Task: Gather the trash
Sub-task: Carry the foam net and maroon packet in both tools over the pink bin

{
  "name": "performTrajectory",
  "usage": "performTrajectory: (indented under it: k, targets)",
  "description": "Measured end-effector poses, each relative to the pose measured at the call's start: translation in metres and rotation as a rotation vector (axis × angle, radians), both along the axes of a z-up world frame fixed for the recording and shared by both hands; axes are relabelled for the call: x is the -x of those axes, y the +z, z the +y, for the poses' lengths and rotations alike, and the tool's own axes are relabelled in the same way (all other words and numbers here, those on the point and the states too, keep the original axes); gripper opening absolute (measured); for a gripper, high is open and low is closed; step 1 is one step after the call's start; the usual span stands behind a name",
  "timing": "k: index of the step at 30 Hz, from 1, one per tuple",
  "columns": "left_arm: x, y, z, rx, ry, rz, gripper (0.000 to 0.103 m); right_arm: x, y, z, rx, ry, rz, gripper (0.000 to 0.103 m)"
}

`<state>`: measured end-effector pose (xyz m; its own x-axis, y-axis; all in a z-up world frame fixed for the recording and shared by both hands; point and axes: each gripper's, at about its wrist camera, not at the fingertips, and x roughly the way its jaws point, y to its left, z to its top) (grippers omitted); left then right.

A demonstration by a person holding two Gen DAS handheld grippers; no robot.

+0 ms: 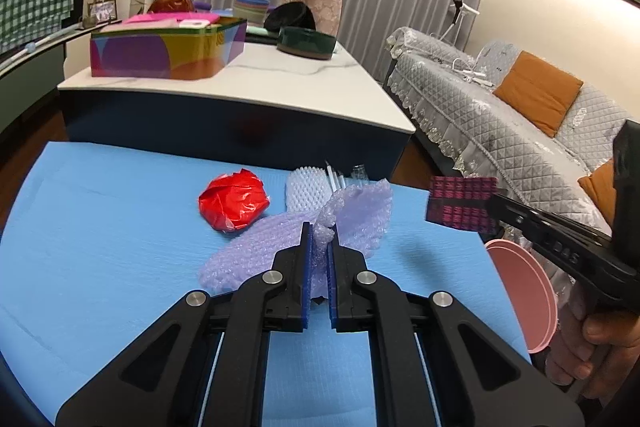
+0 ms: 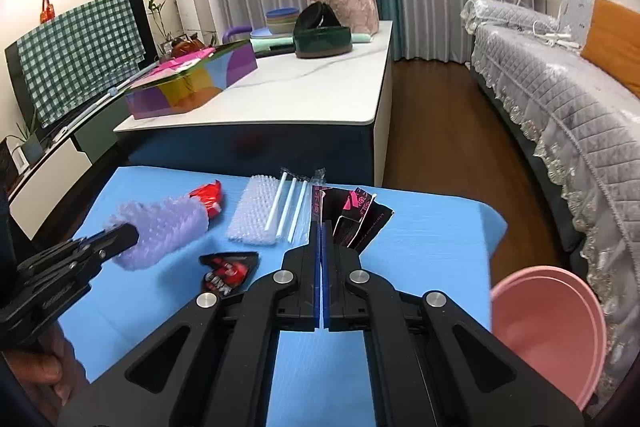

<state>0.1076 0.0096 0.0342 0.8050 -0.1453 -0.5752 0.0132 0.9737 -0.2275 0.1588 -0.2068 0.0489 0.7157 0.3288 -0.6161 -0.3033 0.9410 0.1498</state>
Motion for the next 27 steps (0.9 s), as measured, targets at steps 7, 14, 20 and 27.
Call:
performTrajectory:
  k: [7,14,20,27]
  targets:
    - [0.020,0.016,0.003,0.019,-0.019,-0.031,0.006,0.032,0.025,-0.010,0.005,-0.005,-0.017,0.001]
    - [0.034,0.025,0.000,0.022,-0.038,-0.050,0.006,0.063,0.046,-0.024,-0.013,-0.005,-0.077,0.001]
    - [0.040,0.028,-0.012,0.003,-0.059,-0.064,0.006,0.075,0.036,-0.044,-0.049,-0.051,-0.077,0.001]
    - [0.040,0.026,-0.027,-0.010,-0.079,-0.058,0.006,0.083,0.031,-0.065,-0.036,-0.082,-0.088,0.001]
